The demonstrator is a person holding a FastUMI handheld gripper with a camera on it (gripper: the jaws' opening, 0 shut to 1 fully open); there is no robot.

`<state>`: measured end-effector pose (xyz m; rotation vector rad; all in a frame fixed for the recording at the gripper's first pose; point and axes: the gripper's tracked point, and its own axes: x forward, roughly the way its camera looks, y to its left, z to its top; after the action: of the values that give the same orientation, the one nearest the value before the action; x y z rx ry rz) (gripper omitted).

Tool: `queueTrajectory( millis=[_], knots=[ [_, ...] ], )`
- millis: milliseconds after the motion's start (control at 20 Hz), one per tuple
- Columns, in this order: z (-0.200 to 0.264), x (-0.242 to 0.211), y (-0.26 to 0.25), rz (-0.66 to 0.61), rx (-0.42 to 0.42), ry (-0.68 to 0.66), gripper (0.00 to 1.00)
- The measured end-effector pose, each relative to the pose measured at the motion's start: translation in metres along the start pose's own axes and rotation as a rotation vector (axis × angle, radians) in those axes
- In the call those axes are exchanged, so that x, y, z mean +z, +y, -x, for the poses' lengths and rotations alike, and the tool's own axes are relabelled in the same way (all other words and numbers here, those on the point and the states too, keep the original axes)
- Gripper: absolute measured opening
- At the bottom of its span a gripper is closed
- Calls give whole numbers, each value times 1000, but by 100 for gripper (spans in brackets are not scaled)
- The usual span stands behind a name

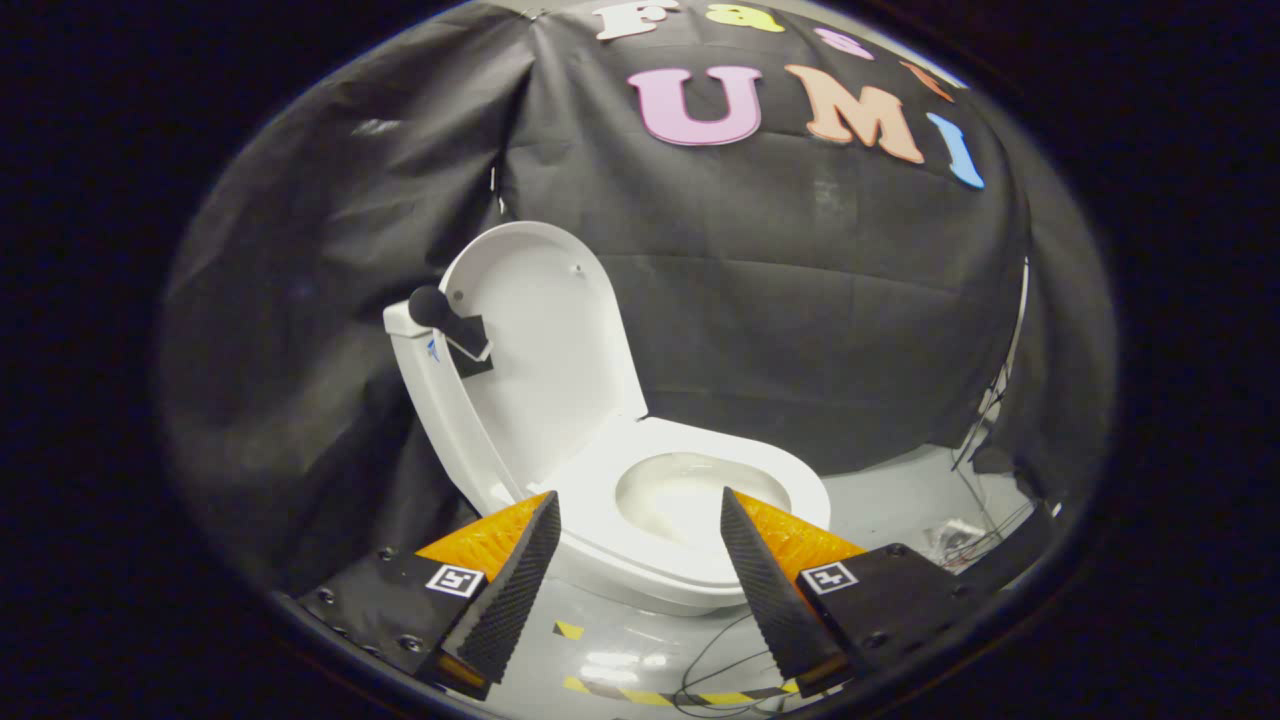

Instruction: Open the toilet lid.

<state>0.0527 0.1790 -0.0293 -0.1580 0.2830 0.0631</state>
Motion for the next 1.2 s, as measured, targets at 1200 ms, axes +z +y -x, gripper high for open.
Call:
queueTrajectory(
  millis=[1200],
  knots=[
    [76,68,-116,-83,-216,-302,98]
  ],
)
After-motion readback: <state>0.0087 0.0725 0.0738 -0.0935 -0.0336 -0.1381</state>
